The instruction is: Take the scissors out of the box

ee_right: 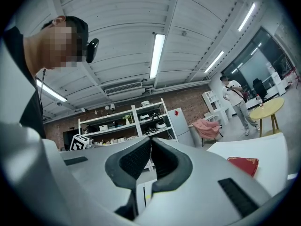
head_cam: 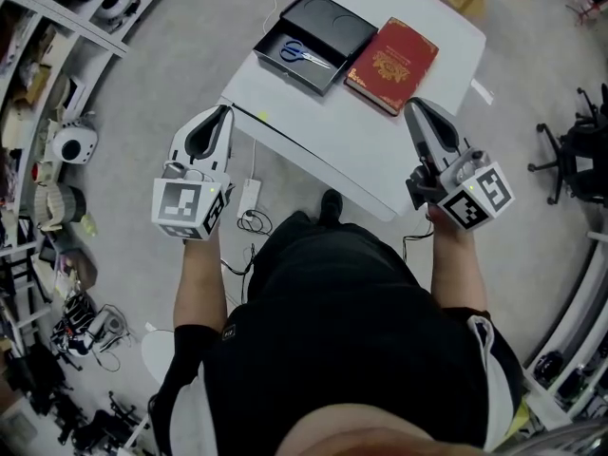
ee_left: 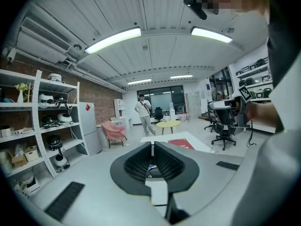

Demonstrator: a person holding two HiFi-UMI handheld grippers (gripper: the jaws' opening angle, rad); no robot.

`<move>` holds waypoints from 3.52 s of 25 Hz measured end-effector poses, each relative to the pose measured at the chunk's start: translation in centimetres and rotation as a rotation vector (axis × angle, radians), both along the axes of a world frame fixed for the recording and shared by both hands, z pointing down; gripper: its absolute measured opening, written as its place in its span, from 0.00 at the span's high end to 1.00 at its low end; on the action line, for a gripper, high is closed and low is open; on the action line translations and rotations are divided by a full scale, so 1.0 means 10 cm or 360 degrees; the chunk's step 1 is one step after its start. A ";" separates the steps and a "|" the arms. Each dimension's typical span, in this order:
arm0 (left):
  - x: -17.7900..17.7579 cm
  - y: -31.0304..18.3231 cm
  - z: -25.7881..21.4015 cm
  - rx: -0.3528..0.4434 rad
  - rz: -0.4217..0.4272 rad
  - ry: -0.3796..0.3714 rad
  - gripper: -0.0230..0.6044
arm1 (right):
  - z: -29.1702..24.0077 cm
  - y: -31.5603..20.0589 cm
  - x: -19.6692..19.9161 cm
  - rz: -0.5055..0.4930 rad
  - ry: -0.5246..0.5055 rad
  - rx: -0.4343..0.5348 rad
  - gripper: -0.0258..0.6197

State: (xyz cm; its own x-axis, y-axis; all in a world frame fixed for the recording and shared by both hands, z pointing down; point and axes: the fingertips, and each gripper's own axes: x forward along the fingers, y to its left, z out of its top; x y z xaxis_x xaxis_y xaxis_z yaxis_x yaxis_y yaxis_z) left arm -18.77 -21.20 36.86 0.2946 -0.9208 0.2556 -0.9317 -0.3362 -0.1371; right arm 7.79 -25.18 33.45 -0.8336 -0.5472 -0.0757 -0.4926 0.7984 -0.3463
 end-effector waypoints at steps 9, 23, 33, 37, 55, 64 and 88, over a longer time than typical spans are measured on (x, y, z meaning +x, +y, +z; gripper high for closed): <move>-0.04 -0.79 0.27 -0.0089 0.0145 -0.0093 0.91 | 0.04 -0.41 0.00 0.0087 0.0054 -0.0048 0.91; 0.22 -1.90 1.01 -0.0397 0.0588 -0.0388 0.91 | 0.17 -1.00 -0.06 0.0224 0.0053 -0.0128 0.91; 0.40 -2.47 1.81 -0.0634 0.0893 -0.0678 0.84 | 0.52 -1.22 -0.07 0.0253 0.0042 -0.0283 0.91; 0.41 -2.56 2.13 -0.0728 0.1022 -0.0841 0.80 | 0.64 -1.27 -0.07 0.0267 0.0047 -0.0327 0.91; 0.33 -2.75 3.13 -0.1058 0.1494 -0.1453 0.77 | 0.95 -1.27 0.24 0.0401 0.0049 -0.0432 0.91; 0.34 -2.75 3.28 -0.1137 0.1623 -0.1585 0.77 | 0.94 -1.14 0.44 0.0493 0.0054 -0.0430 0.91; 0.23 -2.21 2.26 -0.0750 0.1485 -0.1567 0.82 | 0.27 -0.40 0.04 0.0501 0.0067 -0.0188 0.91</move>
State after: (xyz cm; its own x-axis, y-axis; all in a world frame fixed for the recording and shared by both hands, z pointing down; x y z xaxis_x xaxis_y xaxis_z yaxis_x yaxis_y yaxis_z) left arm -16.44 -43.31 59.44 0.2601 -0.2668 0.9280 0.0574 -0.9551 -0.2907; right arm 8.23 -29.18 36.17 -0.6235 -0.7811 0.0342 -0.7243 0.5606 -0.4014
